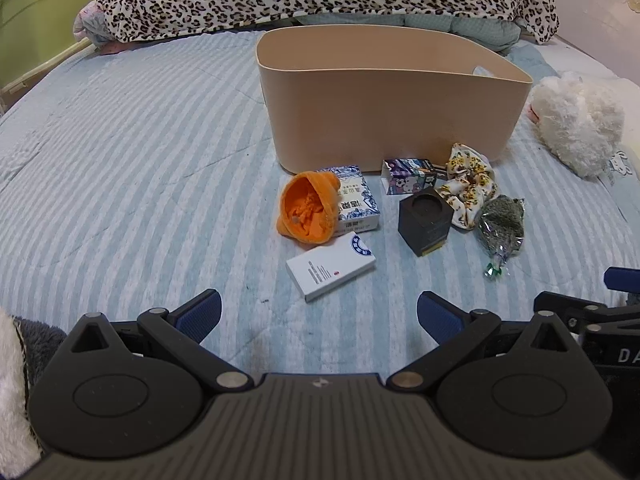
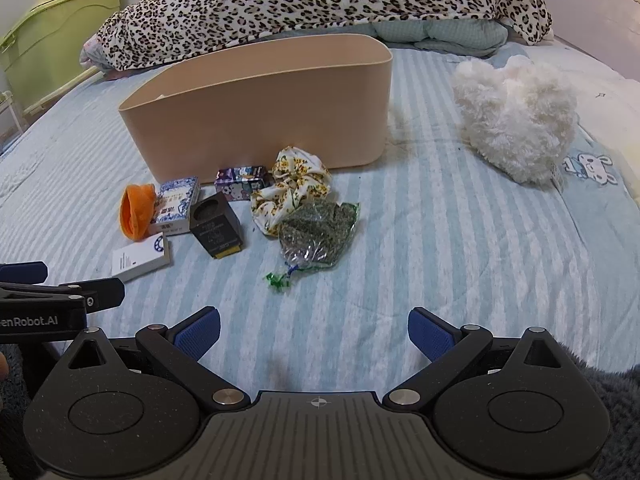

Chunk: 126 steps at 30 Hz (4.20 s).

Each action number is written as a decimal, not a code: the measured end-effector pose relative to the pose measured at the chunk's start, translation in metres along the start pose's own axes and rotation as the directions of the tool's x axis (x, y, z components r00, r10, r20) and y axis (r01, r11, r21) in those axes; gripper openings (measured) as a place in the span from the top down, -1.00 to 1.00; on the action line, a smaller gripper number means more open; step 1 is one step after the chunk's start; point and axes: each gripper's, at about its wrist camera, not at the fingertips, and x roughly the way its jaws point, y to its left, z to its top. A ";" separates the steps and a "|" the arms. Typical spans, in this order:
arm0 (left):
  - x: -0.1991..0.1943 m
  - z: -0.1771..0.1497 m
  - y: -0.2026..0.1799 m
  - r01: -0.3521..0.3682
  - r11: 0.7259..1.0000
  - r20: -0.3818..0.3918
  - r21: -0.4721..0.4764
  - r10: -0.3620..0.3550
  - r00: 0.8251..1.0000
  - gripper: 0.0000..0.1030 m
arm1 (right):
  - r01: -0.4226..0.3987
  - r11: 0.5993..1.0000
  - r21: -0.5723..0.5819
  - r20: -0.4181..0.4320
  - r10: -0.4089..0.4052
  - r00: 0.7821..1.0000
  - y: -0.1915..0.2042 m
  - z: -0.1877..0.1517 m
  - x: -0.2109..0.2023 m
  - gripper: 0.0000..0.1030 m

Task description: Organize objects

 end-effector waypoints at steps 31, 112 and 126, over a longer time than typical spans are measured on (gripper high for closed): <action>0.081 0.019 0.008 0.013 0.999 -0.061 0.032 -0.011 0.998 -1.00 | 0.017 1.000 0.020 -0.147 -0.014 0.989 0.010 0.044 0.085 -0.77; 0.062 0.177 0.028 -0.108 0.989 0.140 0.106 0.092 0.986 -0.57 | 0.018 0.999 -0.039 0.109 -0.014 0.994 0.014 0.186 0.087 -0.12; -0.013 0.144 0.045 -0.093 0.991 0.167 0.099 0.076 0.983 -0.76 | 0.016 0.996 -0.090 0.143 -0.003 0.990 0.020 0.148 0.013 -0.72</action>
